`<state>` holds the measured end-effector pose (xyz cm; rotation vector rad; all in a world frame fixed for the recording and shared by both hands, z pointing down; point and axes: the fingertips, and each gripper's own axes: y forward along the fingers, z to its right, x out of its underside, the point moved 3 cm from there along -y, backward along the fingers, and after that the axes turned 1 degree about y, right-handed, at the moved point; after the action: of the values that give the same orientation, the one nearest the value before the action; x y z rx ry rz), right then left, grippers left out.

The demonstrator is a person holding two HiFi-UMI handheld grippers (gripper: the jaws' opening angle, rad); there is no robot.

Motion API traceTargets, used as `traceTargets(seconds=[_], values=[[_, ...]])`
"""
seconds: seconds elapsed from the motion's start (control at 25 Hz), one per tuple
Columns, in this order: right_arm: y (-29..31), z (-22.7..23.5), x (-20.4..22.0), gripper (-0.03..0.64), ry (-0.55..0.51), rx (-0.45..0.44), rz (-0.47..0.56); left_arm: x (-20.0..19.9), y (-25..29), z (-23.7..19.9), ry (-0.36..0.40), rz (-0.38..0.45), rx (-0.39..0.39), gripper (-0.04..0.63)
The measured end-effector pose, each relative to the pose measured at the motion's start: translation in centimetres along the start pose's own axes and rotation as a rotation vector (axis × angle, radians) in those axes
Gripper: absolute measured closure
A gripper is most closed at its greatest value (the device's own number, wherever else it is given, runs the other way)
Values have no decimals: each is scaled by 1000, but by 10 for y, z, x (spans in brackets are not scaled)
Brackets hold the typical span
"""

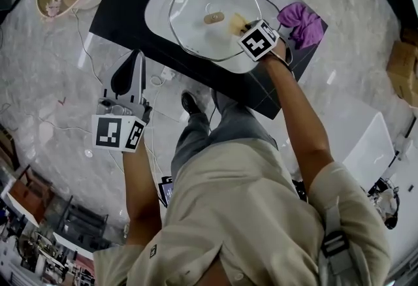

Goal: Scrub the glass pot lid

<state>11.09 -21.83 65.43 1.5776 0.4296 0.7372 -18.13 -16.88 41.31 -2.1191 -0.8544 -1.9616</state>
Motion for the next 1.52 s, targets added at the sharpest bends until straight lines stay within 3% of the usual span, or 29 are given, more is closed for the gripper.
traceTargets(seconds=[0.16,0.36,0.44,0.64,1.16,1.52], values=[[-20,5,-9,537,14,19,54,-11,-8,5,18,4,6,581],[-66,32,-23,537,-3,141,147,-28,-16,15,35,15,15,581],[-87,31,-30,537,13,125,191,-40,-23,17,40,25,20,581],[-144,-6,-63,537,41,34,390,-57,-55,7,95,59,51,580],[-378,-125,-123,537,-32,-1,1017,-102,-148,8,174,153,62,581],[-449,-163,-116,538,-44,1,1157,-125,-180,19,189,198,88,580]])
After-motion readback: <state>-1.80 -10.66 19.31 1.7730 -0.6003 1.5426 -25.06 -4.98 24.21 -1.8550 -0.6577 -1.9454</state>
